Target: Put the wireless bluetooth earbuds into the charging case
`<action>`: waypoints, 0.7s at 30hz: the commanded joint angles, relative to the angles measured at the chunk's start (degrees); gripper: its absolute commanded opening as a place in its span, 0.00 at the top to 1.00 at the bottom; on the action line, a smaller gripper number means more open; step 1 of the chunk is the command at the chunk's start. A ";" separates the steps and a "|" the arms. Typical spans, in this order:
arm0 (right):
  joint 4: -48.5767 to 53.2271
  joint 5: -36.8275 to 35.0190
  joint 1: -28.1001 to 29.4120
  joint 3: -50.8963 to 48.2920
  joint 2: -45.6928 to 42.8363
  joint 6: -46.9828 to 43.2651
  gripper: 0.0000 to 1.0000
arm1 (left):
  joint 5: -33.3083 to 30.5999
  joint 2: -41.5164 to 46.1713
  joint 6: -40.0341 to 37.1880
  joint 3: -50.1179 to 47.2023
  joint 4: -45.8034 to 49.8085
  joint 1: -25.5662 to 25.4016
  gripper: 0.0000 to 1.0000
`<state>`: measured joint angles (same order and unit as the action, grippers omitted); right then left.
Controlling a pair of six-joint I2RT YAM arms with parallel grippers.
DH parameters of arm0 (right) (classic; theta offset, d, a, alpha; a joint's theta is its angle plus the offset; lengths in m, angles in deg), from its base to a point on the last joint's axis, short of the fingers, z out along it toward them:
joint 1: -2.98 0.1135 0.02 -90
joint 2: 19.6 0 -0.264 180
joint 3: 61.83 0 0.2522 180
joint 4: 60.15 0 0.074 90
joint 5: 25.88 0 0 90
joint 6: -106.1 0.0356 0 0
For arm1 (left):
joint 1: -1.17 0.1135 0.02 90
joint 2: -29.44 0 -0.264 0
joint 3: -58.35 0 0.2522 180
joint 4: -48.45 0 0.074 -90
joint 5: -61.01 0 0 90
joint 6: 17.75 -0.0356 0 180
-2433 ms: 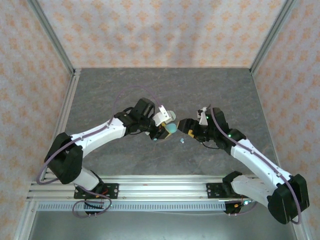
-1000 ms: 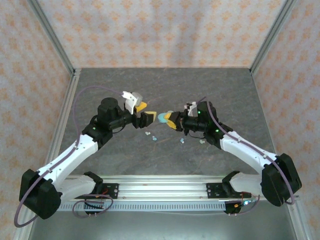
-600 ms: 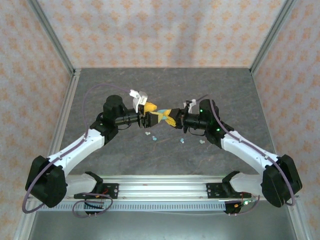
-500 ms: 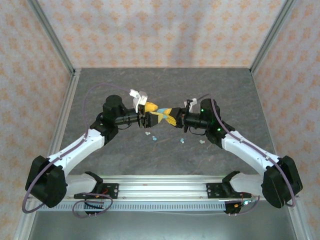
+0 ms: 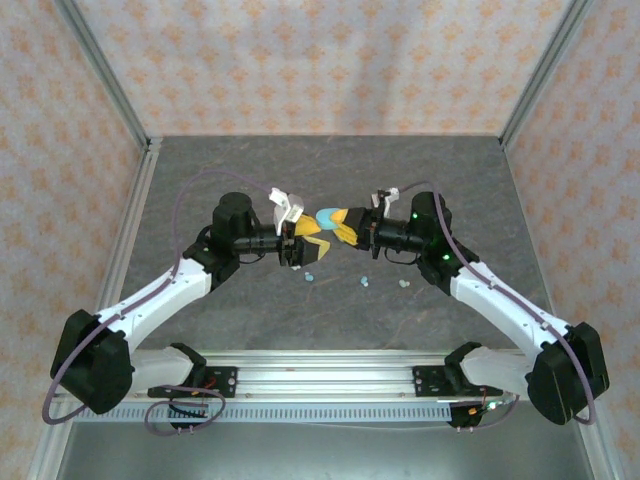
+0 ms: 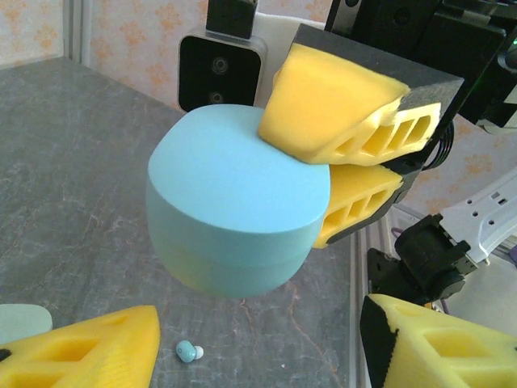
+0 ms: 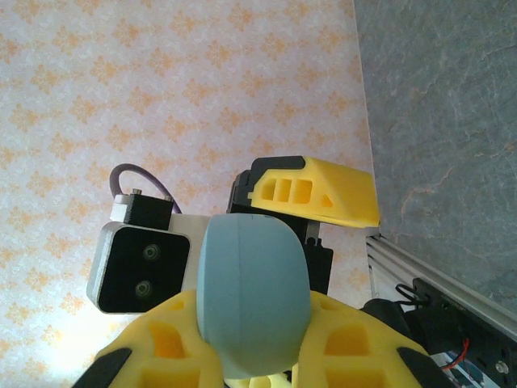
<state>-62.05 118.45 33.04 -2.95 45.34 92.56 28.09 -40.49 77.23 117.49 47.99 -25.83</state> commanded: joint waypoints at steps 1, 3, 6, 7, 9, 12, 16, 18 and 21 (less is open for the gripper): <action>0.69 2.03 -0.09 1.57 -1.62 -0.48 0.94 | 1.34 0.01 -2.34 2.59 -0.10 -0.19 0.35; 1.06 2.22 -0.05 1.51 -1.84 -0.78 0.94 | 0.65 0.20 -2.47 2.64 -0.53 -0.16 0.35; 1.25 3.11 -0.09 1.39 -1.93 -1.31 0.94 | -1.14 0.91 -3.41 2.69 -0.40 -0.17 0.33; 1.24 3.32 -0.09 1.38 -1.93 -1.43 0.94 | -1.48 1.20 -3.79 2.78 -0.34 -0.21 0.33; 1.25 3.61 -0.05 1.21 -2.02 -1.63 0.94 | -1.77 1.38 -4.24 2.99 -0.28 -0.17 0.34; 1.25 3.99 -0.01 1.24 -2.10 -1.75 0.94 | -1.54 0.94 -4.99 3.93 0.83 -0.16 0.36; 1.76 4.28 0.08 1.51 -2.02 -2.31 0.94 | -0.60 0.41 -4.62 4.23 0.04 -0.30 0.41; 2.04 4.22 0.08 1.38 -1.94 -2.57 0.94 | -0.30 0.02 -4.30 4.46 -0.27 -0.32 0.43; 2.04 4.24 0.30 1.22 -1.93 -2.47 0.94 | -0.07 -0.51 -4.33 4.90 -0.18 -0.39 0.44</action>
<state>-59.90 121.18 33.04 -2.95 44.78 90.84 27.19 -40.47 73.64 120.09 48.91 -25.83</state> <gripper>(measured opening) 0.169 0.563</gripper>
